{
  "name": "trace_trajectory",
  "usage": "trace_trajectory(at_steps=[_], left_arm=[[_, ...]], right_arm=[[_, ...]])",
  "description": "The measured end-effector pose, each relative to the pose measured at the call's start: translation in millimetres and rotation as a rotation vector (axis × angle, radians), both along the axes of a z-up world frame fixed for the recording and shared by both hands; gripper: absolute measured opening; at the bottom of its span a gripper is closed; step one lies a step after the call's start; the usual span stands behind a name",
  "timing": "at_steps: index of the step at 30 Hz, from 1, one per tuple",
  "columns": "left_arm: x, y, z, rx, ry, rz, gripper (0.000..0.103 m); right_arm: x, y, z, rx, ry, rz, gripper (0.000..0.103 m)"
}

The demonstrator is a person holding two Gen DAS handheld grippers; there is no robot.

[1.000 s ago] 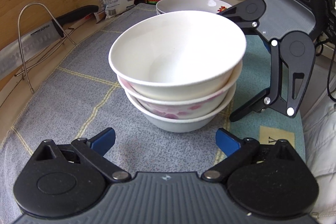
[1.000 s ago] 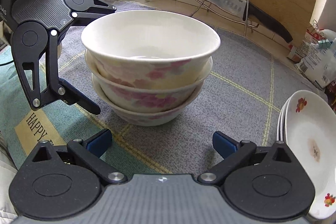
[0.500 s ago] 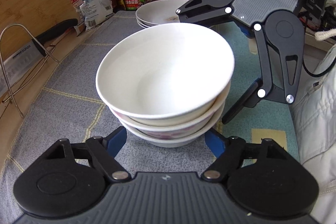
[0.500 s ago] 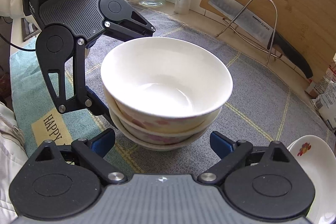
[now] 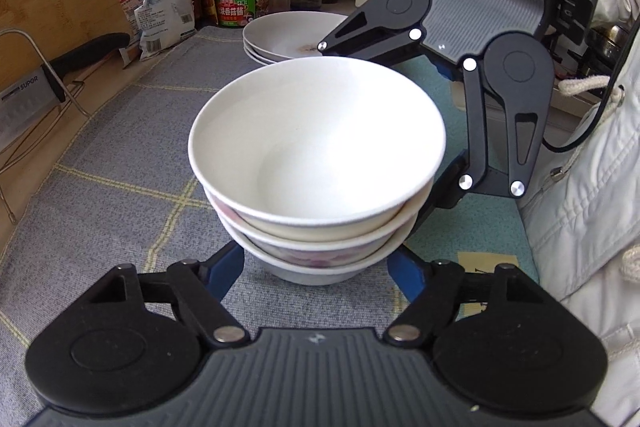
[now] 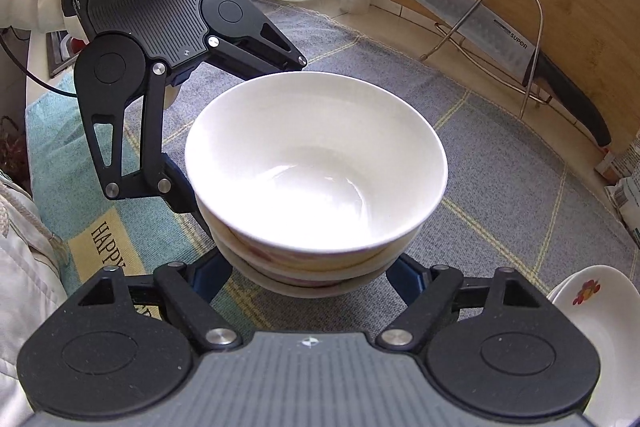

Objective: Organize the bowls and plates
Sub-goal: 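Lift and carry the bowl stack with both grippers toward the plate stack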

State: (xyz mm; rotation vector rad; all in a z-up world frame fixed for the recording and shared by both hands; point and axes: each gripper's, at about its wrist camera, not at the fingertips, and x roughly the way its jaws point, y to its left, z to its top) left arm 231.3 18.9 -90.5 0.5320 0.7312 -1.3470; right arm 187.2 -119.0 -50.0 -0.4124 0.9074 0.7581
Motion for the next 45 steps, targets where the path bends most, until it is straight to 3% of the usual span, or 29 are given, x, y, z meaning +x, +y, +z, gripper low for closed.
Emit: trace_trajectory(at_steps=[12, 45], left_arm=[[3.2, 4.1, -1.9, -0.030, 0.014, -0.032, 0.078], [-4.4, -2.3, -0.6, 0.030, -0.118, -0.125, 0.079]], right_arm=[[5.3, 3.7, 0.9, -0.020, 0.031, 0.004, 0.087], [5.8, 3.8, 1.6, -0.015, 0.042, 0.032, 0.086]])
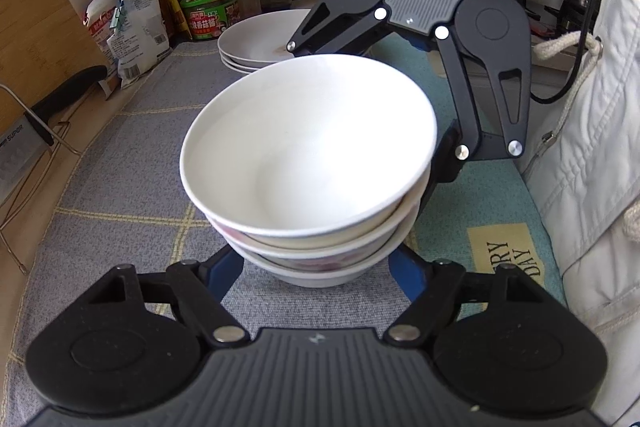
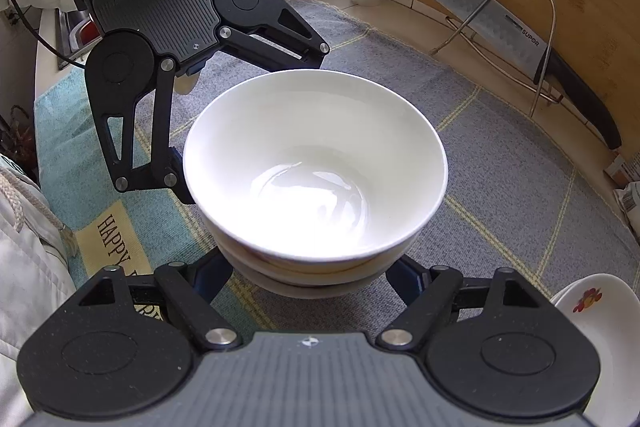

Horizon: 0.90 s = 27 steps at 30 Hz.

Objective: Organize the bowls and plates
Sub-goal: 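Lift and carry the bowl stack with both grippers toward the plate stack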

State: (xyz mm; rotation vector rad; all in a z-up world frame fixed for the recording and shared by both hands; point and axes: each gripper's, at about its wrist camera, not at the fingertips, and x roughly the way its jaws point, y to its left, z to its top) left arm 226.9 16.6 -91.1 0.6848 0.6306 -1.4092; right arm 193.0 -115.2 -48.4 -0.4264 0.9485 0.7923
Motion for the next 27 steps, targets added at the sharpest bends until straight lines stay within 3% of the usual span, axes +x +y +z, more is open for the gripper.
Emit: trace_trajectory(at_steps=[19, 27], left_arm=[[2.8, -1.4, 0.7, 0.002, 0.033, 0.013, 0.080], [-11.2, -4.8, 11.5, 0.017, 0.002, 0.035, 0.079]], right_arm=[[-6.5, 0.7, 4.9, -0.001, -0.009, -0.007, 0.086], [-18.5, -0.4, 13.8, 0.010, -0.038, 0.003, 0.085]])
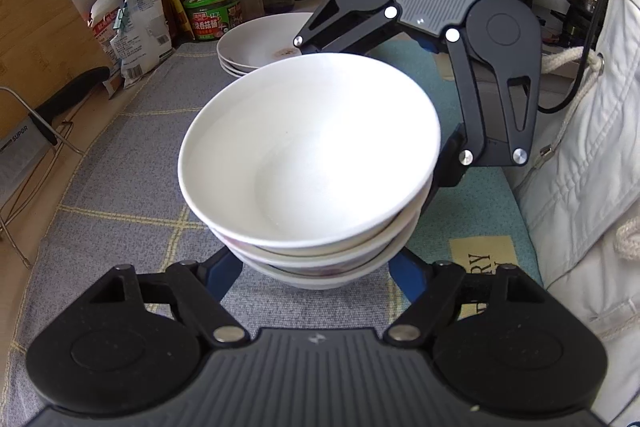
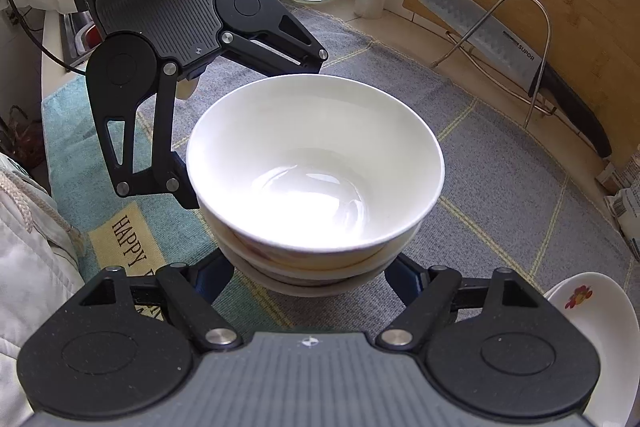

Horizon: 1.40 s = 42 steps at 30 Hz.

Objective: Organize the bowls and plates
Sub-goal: 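Lift and carry the bowl stack with both grippers toward the plate stack, then lower the bowl stack onto the flower-printed plates with both grippers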

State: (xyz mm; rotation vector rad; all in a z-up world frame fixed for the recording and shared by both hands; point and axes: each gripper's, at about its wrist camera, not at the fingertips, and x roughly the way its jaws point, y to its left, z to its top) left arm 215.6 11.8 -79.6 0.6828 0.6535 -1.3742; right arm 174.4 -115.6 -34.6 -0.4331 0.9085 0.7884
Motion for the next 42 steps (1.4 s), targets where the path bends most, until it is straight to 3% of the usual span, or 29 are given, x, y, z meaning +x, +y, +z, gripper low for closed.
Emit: trace_trajectory(at_steps=[12, 25, 42], left_arm=[[-16.0, -27.3, 22.0, 0.023, -0.026, 0.010, 0.079], [-11.3, -109.2, 39.7, 0.008, -0.103, -0.039, 0.079], [12.7, -202.6, 24.4, 0.011, -0.134, -0.088, 0.079]], right_arm=[[-16.0, -30.1, 18.1, 0.026, -0.040, 0.002, 0.085], [-18.3, -107.5, 37.8, 0.015, -0.107, -0.054, 0.085], [9.0, -195.3, 30.0, -0.018, -0.122, -0.127, 0.085]])
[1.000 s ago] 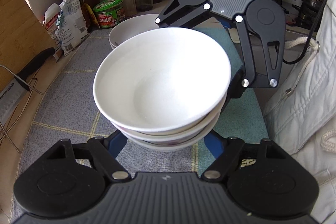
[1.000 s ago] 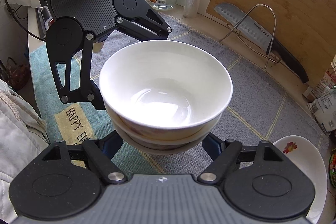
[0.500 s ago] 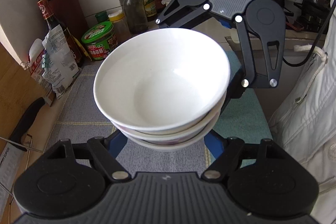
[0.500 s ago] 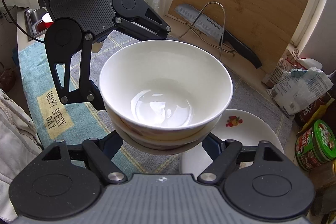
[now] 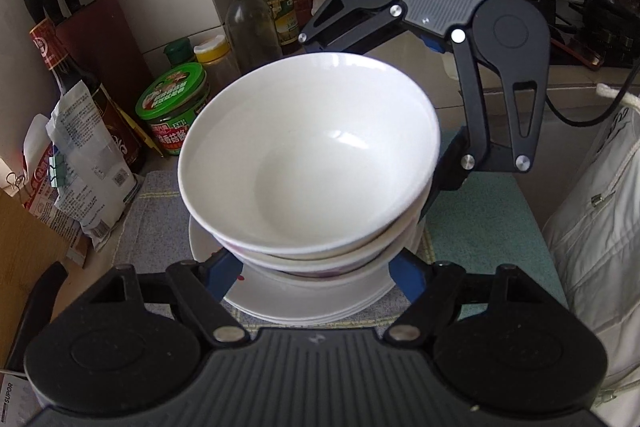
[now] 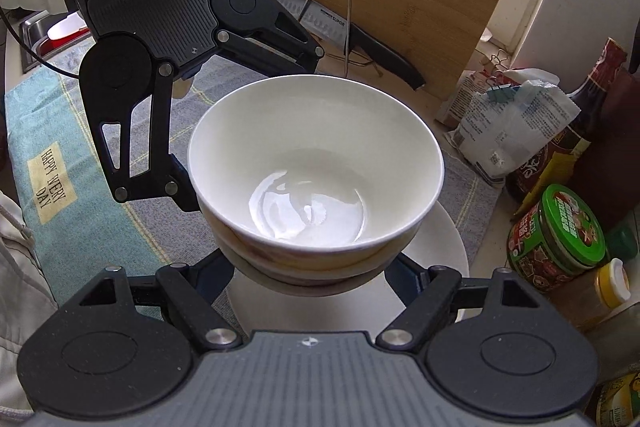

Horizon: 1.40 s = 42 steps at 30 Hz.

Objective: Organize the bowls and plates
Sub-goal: 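Lower the bowl stack onto the flower-printed plates with both grippers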

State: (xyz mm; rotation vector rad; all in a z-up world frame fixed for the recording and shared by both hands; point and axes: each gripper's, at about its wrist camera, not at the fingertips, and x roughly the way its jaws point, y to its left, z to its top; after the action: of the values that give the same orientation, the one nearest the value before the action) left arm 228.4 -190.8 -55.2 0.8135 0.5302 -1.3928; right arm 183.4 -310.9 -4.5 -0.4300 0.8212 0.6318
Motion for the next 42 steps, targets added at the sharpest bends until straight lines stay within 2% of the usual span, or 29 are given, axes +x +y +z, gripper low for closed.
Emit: trace_trajectory(at_steps=[16, 29, 31, 32, 33, 34, 35, 39, 42], left_arm=[[21.6, -30.0, -18.5, 0.030, 0.009, 0.029, 0.079], [26.1, -33.2, -20.2, 0.026, 0.033, 0.029, 0.080], [26.9, -32.5, -21.0, 0.022, 0.039, 0.044, 0.081], [27.6, -32.3, -21.7, 0.021, 0.045, 0.058, 0.082], [27.3, -31.1, -22.1, 0.013, 0.048, 0.067, 0.088], [25.1, -29.3, -21.8, 0.000, 0.041, 0.069, 0.092], [22.5, -27.5, -21.4, -0.008, 0.031, 0.070, 0.097], [12.1, -19.2, -20.7, -0.012, -0.030, 0.114, 0.098], [7.7, -10.0, -18.1, -0.036, -0.031, 0.183, 0.098]], right_arm=[[25.9, -21.3, -18.3, 0.001, 0.035, 0.002, 0.085], [29.0, -25.9, -22.5, 0.017, 0.050, -0.015, 0.085], [29.6, -26.6, -23.0, 0.019, 0.044, -0.023, 0.086], [29.7, -27.3, -22.7, 0.024, 0.036, -0.030, 0.091], [28.8, -28.4, -21.3, 0.036, 0.024, -0.039, 0.102], [28.4, -29.5, -19.7, 0.050, 0.016, -0.043, 0.103], [27.8, -30.2, -18.0, 0.063, 0.007, -0.047, 0.103], [21.9, -27.3, -18.2, 0.044, -0.013, -0.048, 0.103], [16.8, -25.8, -19.3, 0.035, -0.023, -0.041, 0.103]])
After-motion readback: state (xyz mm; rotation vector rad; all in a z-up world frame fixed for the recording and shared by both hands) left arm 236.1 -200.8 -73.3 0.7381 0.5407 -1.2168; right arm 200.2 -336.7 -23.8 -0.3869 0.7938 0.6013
